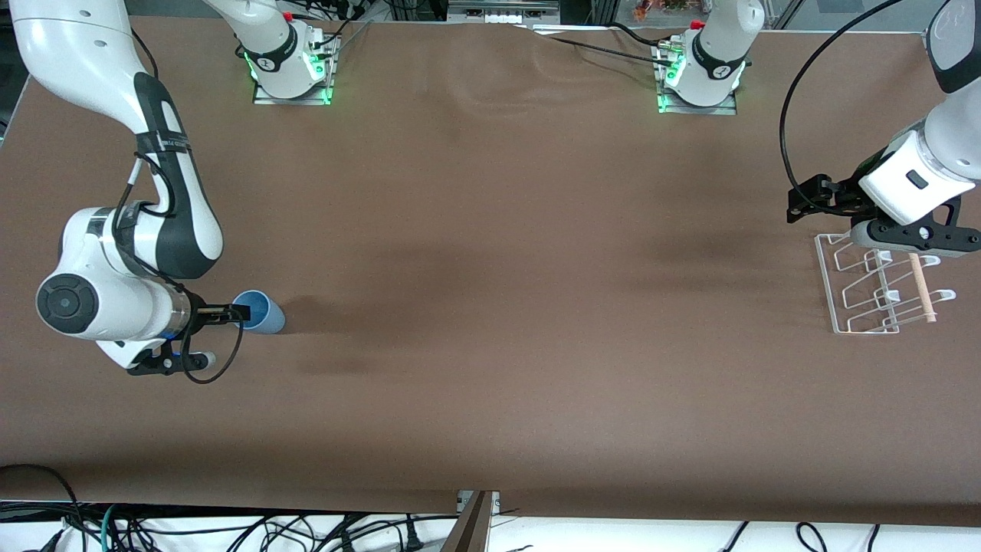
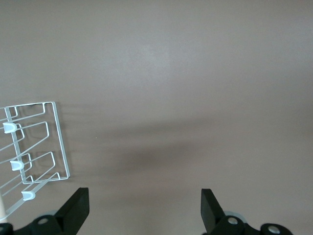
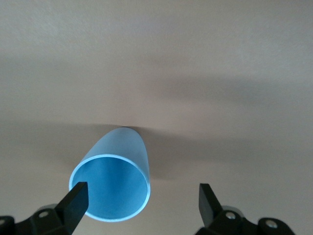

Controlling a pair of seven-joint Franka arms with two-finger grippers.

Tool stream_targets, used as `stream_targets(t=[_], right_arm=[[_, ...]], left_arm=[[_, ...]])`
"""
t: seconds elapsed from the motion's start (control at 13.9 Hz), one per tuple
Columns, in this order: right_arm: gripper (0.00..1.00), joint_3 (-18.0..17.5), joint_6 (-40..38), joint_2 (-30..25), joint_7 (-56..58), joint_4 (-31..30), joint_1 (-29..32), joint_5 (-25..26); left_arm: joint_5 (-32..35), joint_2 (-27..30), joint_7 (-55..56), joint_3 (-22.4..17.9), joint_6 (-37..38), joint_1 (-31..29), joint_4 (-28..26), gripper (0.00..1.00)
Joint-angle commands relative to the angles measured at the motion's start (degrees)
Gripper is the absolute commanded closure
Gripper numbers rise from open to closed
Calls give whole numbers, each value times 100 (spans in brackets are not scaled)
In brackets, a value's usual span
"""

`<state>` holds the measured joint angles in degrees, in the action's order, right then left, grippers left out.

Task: Transfer cup to left arm and place on rack
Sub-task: 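Close the right gripper on the blue cup's rim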

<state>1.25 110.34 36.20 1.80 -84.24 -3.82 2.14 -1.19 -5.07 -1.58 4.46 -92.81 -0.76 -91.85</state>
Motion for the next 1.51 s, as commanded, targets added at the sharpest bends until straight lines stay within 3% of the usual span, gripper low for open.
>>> stream_targets(t=[0.0,0.94,1.01,1.15,1.3,1.44], right_arm=[[0,-55,259,-122,-84,-347,57,15],[1,-55,585,-122,-75,-857,135,-3],[5,-55,585,-113,-75,-866,144,-3],[38,-55,585,-113,-84,-857,144,-3],[62,-55,585,-113,-92,-857,144,-11],[67,-55,585,-113,-110,-857,144,-29]], left_arm=[[40,-73,0,-6,114,23,176,0],[49,-55,-9,-15,202,5,167,0],[49,-46,0,-6,202,23,176,0],[49,-55,-9,-6,202,14,176,0],[49,-55,-9,-6,202,23,176,0],[40,-55,-9,-6,202,14,167,0]])
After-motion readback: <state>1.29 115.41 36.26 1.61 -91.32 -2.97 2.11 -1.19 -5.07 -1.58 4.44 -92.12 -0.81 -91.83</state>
